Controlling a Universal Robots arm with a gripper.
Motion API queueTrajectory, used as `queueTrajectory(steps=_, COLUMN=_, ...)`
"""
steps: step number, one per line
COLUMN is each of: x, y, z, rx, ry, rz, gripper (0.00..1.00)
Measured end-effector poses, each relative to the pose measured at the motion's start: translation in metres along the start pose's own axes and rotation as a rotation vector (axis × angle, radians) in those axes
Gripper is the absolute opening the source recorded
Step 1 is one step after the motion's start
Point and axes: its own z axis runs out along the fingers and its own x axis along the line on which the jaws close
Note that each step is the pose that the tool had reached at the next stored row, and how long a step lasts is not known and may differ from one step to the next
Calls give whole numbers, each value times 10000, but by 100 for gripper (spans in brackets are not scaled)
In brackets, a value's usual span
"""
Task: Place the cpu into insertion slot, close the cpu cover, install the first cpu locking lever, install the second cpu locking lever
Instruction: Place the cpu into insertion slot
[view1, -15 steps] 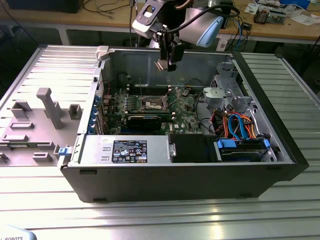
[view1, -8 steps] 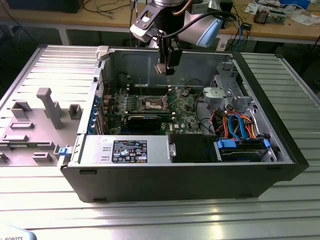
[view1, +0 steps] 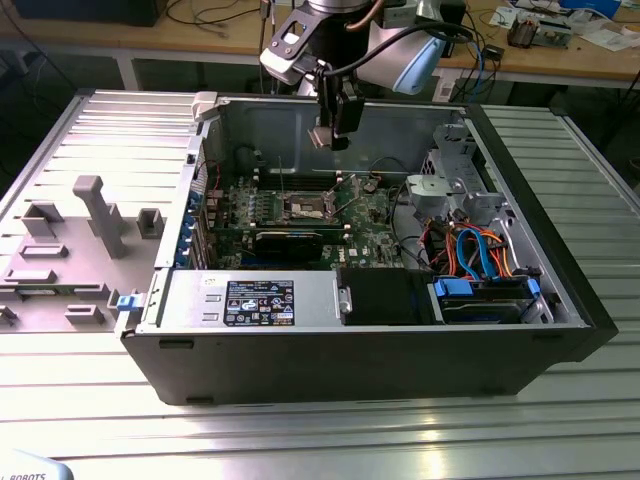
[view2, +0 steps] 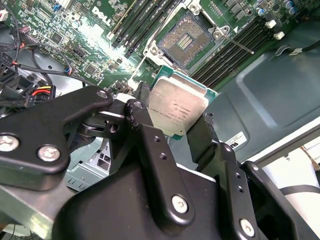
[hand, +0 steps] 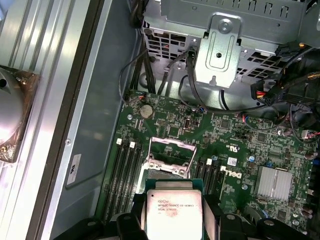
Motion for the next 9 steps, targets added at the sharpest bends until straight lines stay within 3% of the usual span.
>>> queueTrajectory(steps=3, x=0, y=0, z=2, rx=0, ry=1, rz=8, gripper=54)
queueTrajectory(steps=6, x=0, y=-1, z=18, rx=-10, ry=-37, rz=472, gripper=54)
queueTrajectory(steps=9, x=-1, y=-2, z=27, rx=-11, ry=-52, rz=658, gripper=54)
